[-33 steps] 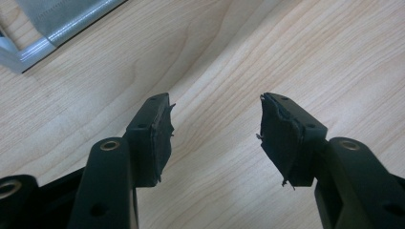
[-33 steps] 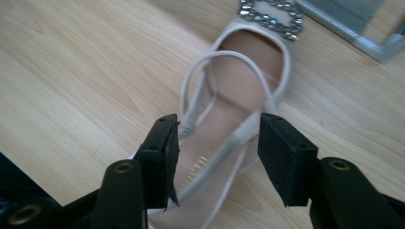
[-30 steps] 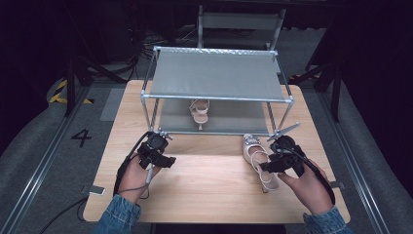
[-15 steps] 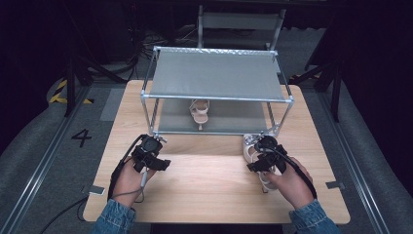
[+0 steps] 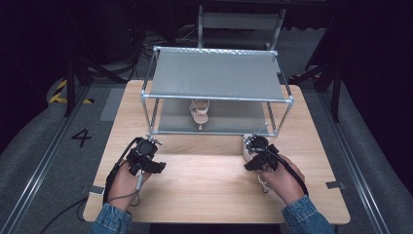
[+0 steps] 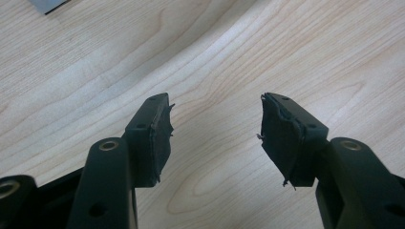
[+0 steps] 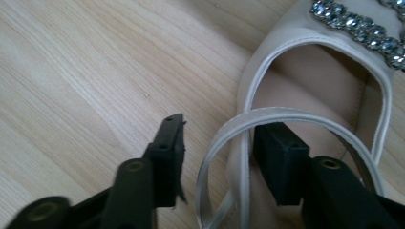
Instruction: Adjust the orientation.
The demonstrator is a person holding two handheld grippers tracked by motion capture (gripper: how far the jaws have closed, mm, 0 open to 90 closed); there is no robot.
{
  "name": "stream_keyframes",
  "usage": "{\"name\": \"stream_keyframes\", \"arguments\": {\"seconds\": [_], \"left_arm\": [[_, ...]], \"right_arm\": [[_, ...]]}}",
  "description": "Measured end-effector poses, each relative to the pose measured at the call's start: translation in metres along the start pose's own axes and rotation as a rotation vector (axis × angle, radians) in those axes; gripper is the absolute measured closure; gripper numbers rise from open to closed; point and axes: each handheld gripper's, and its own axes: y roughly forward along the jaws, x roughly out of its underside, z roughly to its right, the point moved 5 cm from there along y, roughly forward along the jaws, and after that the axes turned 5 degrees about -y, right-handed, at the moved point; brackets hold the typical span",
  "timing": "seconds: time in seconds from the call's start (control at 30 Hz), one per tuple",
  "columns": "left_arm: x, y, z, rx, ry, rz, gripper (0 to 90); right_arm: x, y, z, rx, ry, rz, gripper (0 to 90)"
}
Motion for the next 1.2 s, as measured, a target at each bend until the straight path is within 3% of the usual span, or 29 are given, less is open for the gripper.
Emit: {"name": "stream_keyframes", "arguments": {"seconds": [0.1,0.13,0.23,0.37,0.67,0.93,1.2], "left_arm": [[0.001,-0.001,-0.001,0.001,-0.003,0.001,43.9],[0.001,-0.001,-0.002,-0.001,-0.001,0.000,43.9],[0.002,-0.001,-0.002,0.003,-0.019,-0.005,43.9],[0.002,0.000,-0.003,0.000,-0.005,-0.002,43.9],[0.006,0.003,-0.008,-0.014,-0.001,-0.001,44.0],[0.016,-0.002,-0.013,0.022,0.007,0.022,44.0],[0.027,0.003,-0.019,0.018,0.035,0.005,43.9]], "right_arm": [[-0.001,-0.001,-0.001,0.009,-0.015,-0.007,66.0],[-0.001,-0.001,-0.001,0.033,-0.026,-0.017,71.1],[0.000,-0.002,-0.001,0.045,-0.029,-0.021,75.6],[0.003,-0.003,0.002,0.055,-0.021,-0.027,82.9],[0.004,-0.009,0.004,0.074,-0.023,-0.020,84.7],[-0.002,-0.021,0.012,0.118,-0.017,-0.006,85.0],[-0.023,-0.030,0.014,0.142,-0.035,0.009,85.0]]}}
